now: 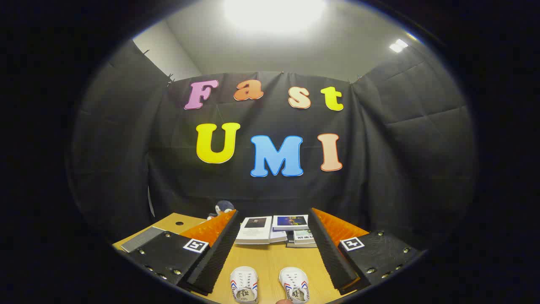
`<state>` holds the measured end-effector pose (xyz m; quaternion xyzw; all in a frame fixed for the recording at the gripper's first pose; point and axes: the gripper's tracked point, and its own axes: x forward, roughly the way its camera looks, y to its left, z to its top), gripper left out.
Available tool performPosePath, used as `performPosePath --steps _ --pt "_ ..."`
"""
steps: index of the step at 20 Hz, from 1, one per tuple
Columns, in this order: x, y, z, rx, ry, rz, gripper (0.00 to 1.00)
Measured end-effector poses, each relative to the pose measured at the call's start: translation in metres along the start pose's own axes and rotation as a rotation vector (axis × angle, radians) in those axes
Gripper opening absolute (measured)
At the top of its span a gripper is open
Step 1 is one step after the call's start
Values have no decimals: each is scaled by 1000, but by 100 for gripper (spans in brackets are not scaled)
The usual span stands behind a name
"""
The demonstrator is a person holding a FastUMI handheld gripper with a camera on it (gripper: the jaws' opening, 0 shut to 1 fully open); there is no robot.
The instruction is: Open the storage box then place both shoes into the box .Put the left shoe in first, then the right shoe, with the right side of both shoes facing outward in a uniform manner.
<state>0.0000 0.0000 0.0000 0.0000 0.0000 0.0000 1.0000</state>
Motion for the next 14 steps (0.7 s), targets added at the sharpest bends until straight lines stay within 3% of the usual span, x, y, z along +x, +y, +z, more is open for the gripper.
performPosePath --steps 7,14 --pt "4 15 19 -36 -42 47 98" --pt "4 12 1 -3 -6 45 98"
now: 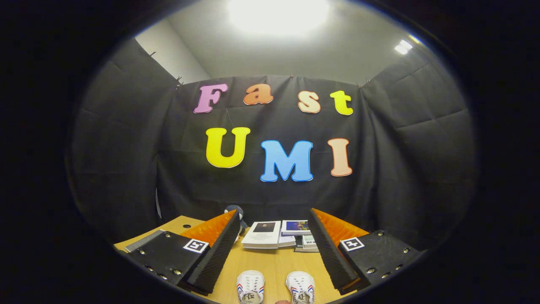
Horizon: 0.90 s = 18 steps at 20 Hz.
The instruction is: Open the storage box then place both shoes into the box .Put the left shoe in first, then the right shoe, with the right side of both shoes facing outward in a uniform manner.
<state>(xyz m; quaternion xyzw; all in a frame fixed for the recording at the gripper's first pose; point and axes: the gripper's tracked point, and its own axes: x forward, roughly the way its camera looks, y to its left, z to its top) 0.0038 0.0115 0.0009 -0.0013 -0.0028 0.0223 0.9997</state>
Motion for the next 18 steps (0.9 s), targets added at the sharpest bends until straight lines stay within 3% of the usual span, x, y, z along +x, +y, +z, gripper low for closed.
performPosePath --steps 10,18 --pt "2 10 -19 64 14 50 98" --pt "1 62 -71 268 172 243 98"
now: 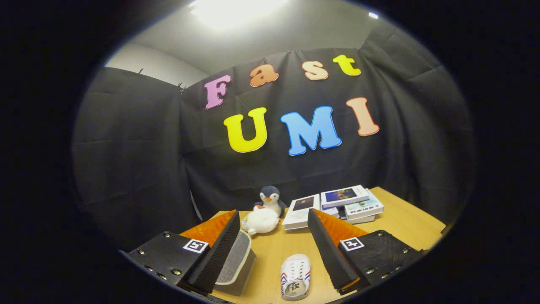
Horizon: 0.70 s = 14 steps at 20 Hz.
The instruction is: Open the storage box then place both shoes into the box .Put the left shoe in first, then the right shoe, with the right side of both shoes facing outward in a uniform manner.
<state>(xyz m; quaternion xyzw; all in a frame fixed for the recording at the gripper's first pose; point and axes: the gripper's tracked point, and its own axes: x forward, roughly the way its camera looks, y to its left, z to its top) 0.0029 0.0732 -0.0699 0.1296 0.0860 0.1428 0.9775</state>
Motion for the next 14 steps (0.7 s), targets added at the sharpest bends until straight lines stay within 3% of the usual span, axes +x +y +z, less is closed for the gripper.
performPosePath --steps 4,14 --pt "10 18 -41 147 118 88 98" --pt "19 45 -126 520 367 216 97"
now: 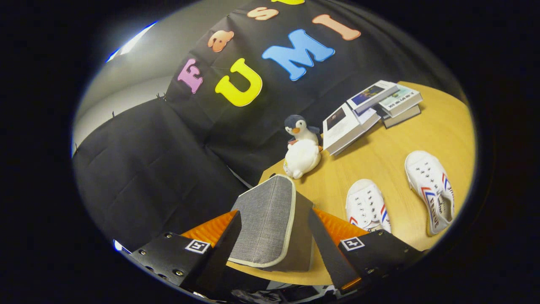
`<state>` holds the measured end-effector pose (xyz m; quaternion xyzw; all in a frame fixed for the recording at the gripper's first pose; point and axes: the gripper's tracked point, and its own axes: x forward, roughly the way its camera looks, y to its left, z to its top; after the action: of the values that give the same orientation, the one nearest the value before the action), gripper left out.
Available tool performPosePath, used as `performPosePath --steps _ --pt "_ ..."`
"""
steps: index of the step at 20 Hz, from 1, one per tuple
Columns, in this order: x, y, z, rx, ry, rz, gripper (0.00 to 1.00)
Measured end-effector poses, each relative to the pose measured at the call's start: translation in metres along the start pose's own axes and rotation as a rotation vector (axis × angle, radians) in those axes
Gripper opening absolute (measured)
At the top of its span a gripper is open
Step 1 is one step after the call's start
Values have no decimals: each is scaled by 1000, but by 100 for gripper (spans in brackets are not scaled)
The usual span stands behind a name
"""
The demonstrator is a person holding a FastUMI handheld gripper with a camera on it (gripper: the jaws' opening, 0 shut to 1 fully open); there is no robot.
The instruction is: Open the storage box then place both shoes into the box .Put the left shoe in first, then the right shoe, with the right side of both shoes facing outward in a uniform manner.
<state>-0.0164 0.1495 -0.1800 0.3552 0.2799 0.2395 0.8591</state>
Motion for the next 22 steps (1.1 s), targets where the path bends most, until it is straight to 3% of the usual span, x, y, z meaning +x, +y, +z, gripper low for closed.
performPosePath --steps 13,16,18,21,22 --pt "28 -5 -66 515 185 133 97" --pt "34 3 -75 574 211 166 94" --pt "39 9 -80 610 226 185 80" --pt "39 15 -83 630 247 204 79" --pt "37 6 -85 617 241 160 79"
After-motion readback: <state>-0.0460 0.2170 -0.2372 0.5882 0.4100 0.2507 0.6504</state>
